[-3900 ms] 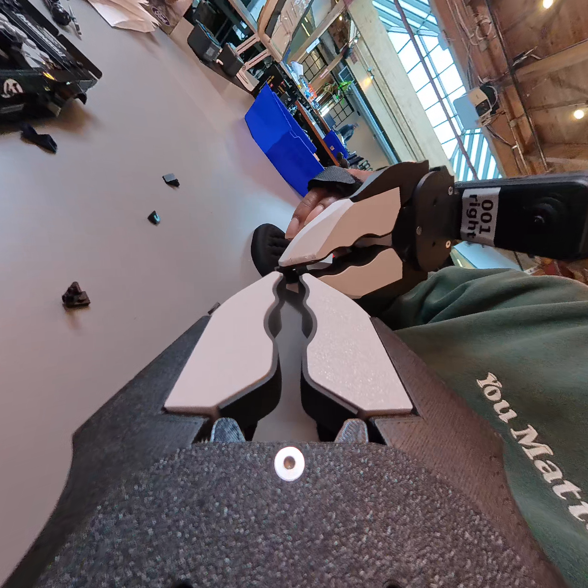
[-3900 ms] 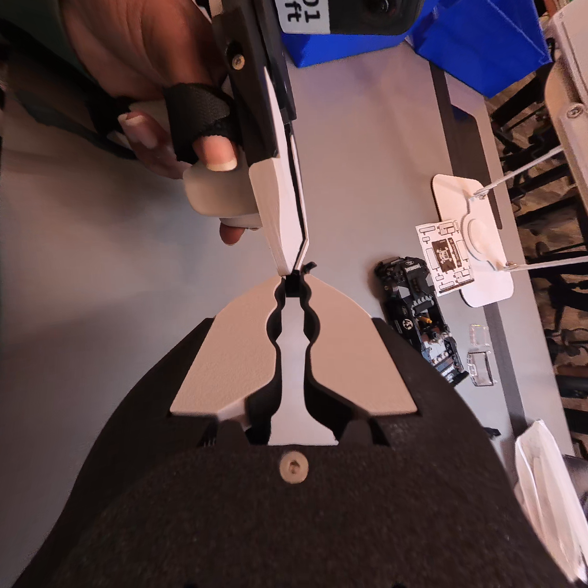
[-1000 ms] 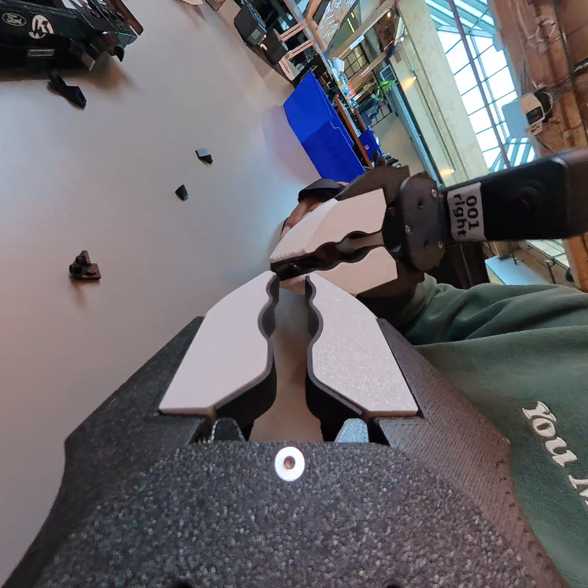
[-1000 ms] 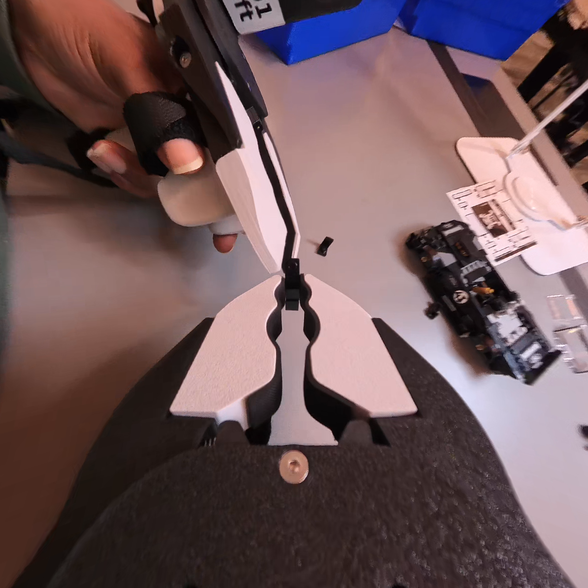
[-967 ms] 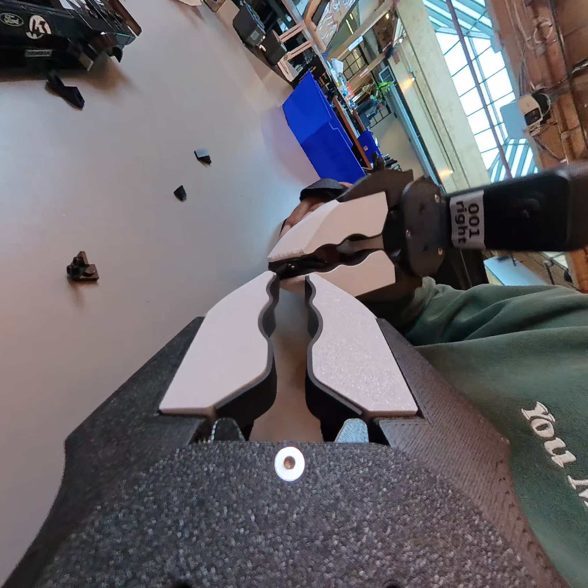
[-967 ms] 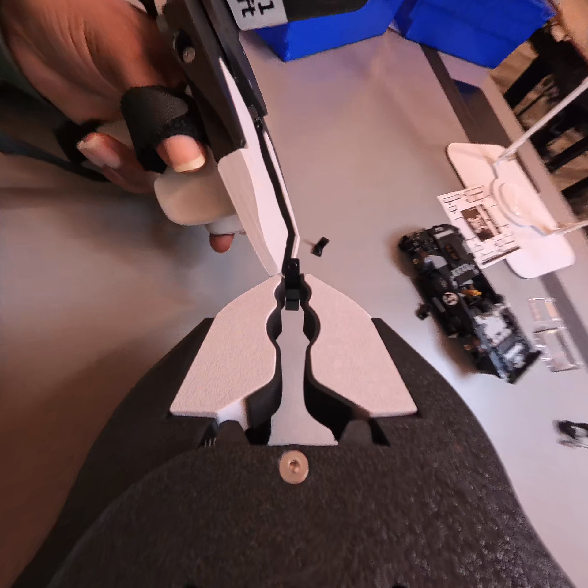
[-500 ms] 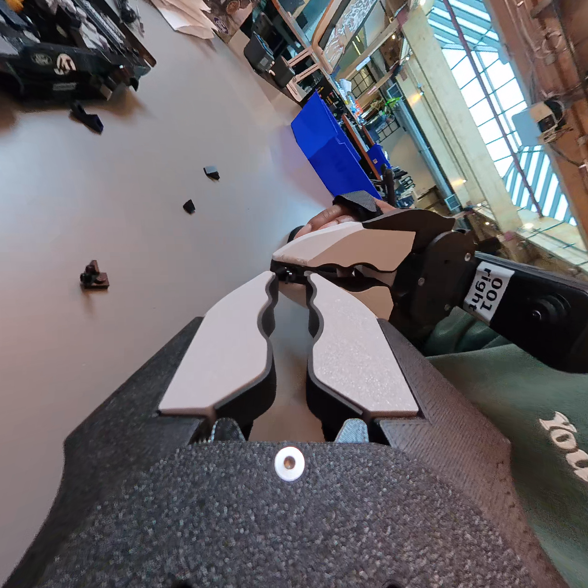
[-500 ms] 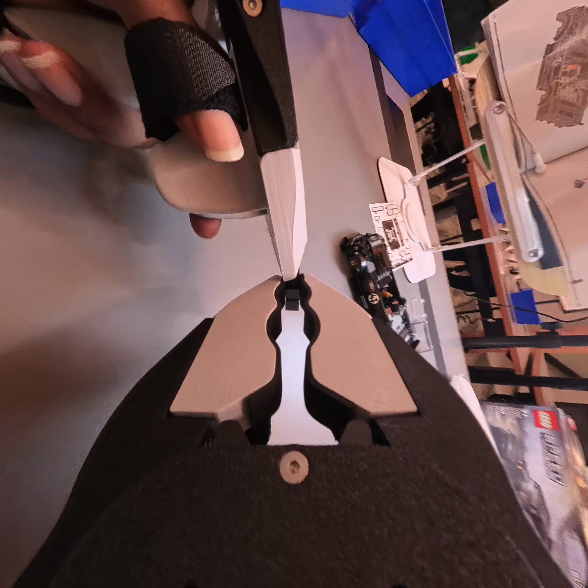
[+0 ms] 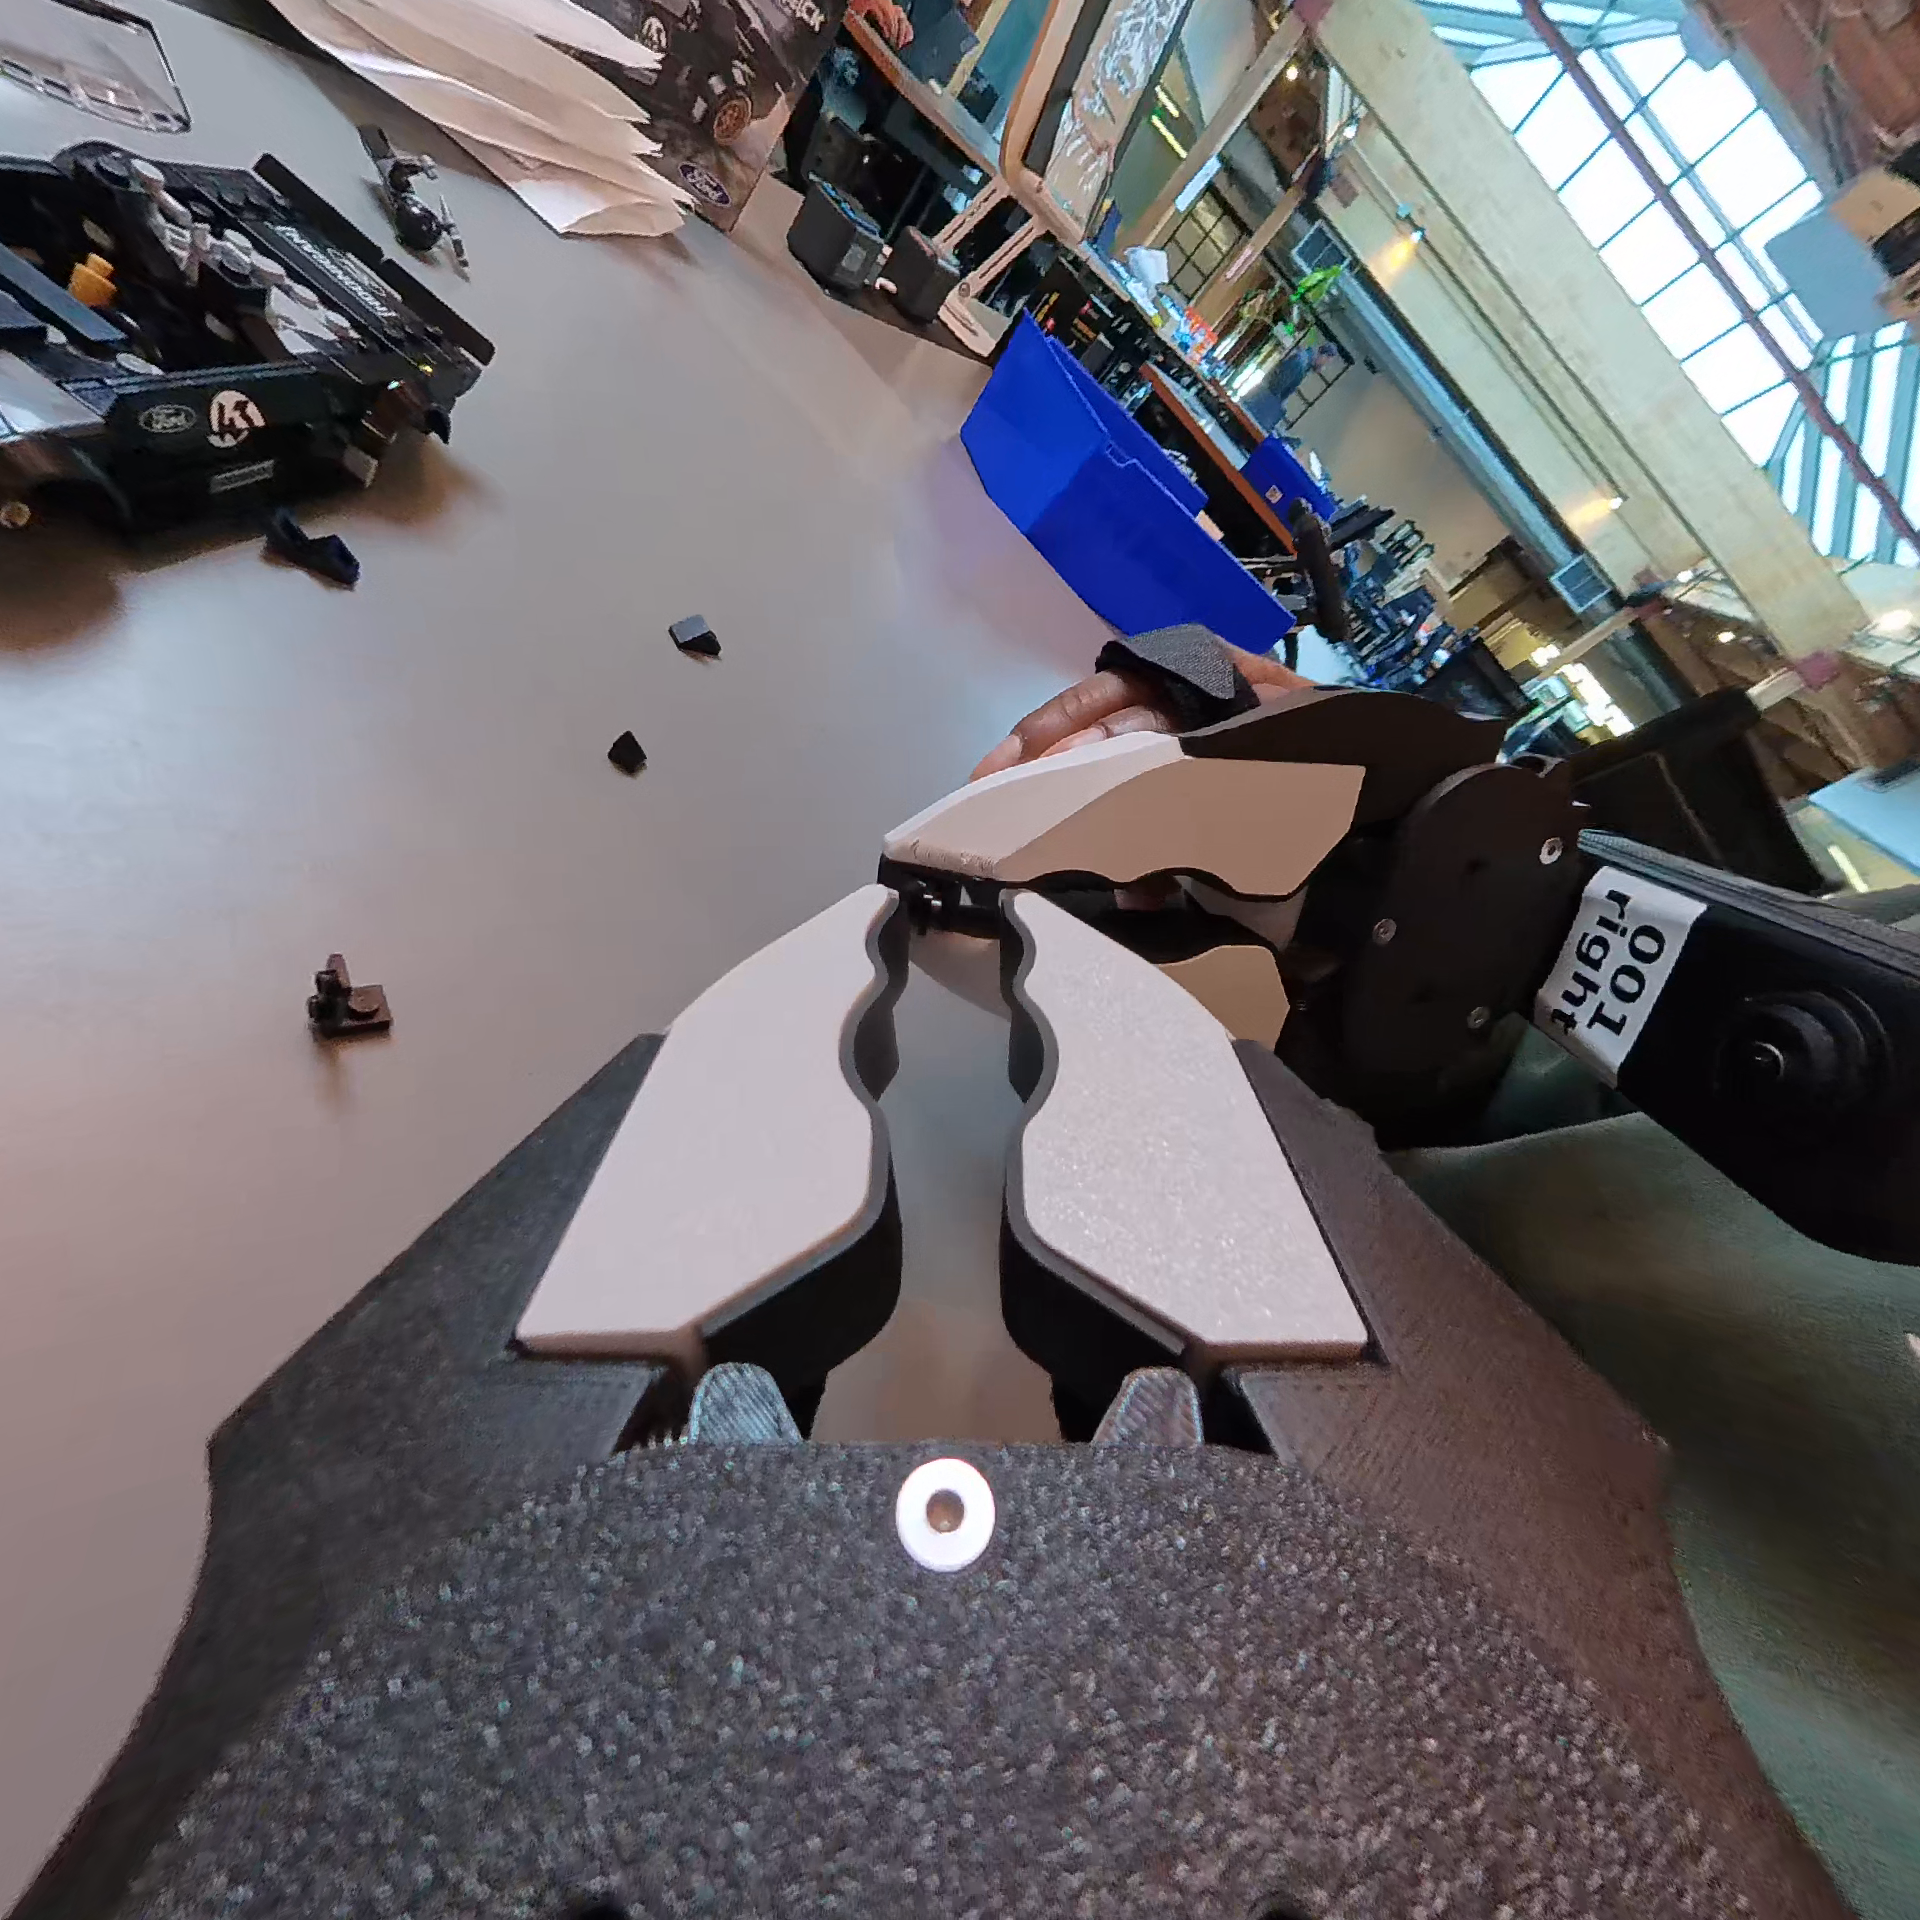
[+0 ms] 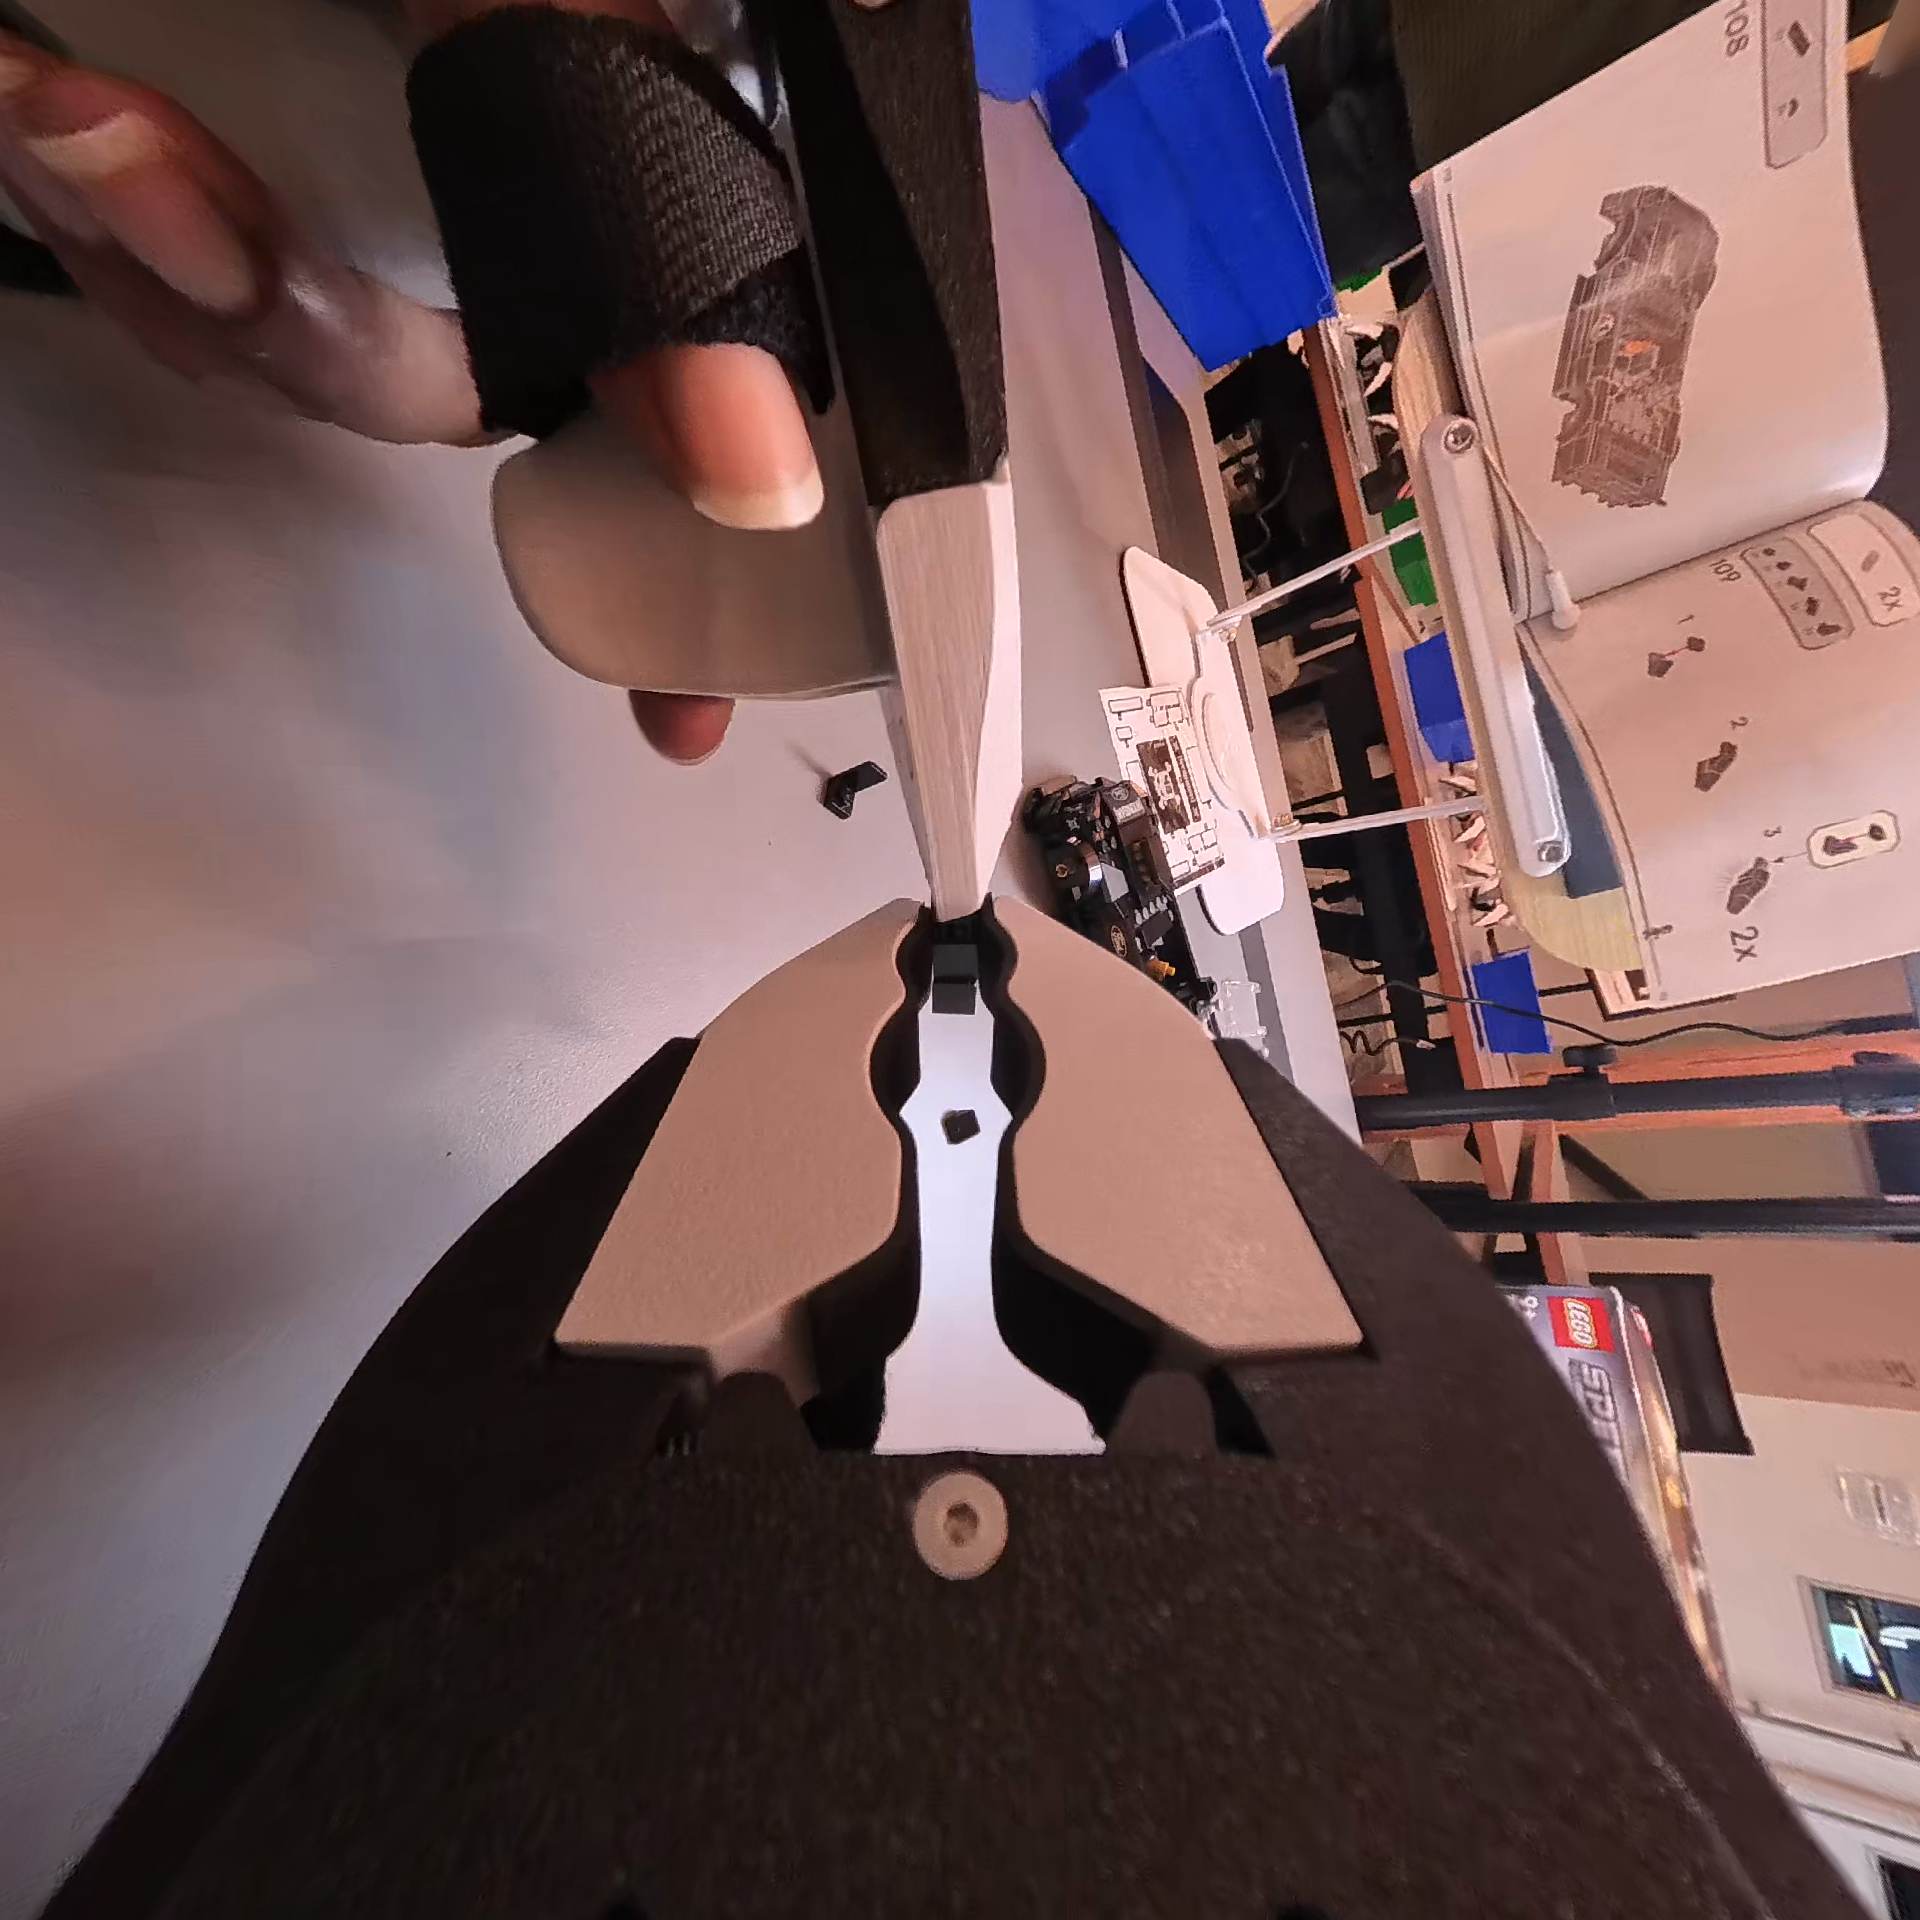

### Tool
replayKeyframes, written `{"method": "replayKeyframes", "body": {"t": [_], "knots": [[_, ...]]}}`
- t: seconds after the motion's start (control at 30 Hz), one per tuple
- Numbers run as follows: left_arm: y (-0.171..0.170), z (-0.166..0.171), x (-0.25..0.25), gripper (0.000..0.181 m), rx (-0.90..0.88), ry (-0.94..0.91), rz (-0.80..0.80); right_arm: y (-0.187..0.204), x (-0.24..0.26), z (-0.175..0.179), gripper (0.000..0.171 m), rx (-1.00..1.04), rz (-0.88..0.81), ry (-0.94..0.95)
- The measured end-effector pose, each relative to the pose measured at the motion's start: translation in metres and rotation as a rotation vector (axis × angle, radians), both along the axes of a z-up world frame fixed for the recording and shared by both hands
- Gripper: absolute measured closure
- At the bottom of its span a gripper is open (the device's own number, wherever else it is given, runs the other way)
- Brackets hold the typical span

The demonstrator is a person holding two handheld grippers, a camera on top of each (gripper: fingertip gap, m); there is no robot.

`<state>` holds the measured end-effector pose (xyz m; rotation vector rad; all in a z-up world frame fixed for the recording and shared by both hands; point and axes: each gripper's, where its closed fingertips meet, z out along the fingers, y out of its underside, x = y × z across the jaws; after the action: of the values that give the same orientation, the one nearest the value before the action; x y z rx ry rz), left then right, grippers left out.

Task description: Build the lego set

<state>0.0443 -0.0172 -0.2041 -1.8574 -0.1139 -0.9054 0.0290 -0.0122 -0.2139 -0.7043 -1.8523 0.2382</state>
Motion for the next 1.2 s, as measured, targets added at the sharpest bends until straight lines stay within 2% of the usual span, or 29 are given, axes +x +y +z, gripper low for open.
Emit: {"method": "replayKeyframes", "body": {"t": [0.37,1.0,1.13,1.2], "knots": [[0.001,0.001,-0.001,0.165,0.006,0.044,0.013,-0.003,0.0,0.006,0.163,0.013,0.011,0.04],[-0.007,0.014,-0.002,0.172,0.144,0.137,0.002,-0.011,-0.002,0.021,0.163,0.042,0.014,0.133],[-0.012,0.024,0.001,0.173,0.215,0.141,-0.026,-0.016,-0.002,0.03,0.16,-0.03,0.056,0.188],[-0.015,0.028,0.002,0.173,0.244,0.152,-0.037,-0.019,-0.002,0.032,0.148,-0.139,0.094,0.18]]}}
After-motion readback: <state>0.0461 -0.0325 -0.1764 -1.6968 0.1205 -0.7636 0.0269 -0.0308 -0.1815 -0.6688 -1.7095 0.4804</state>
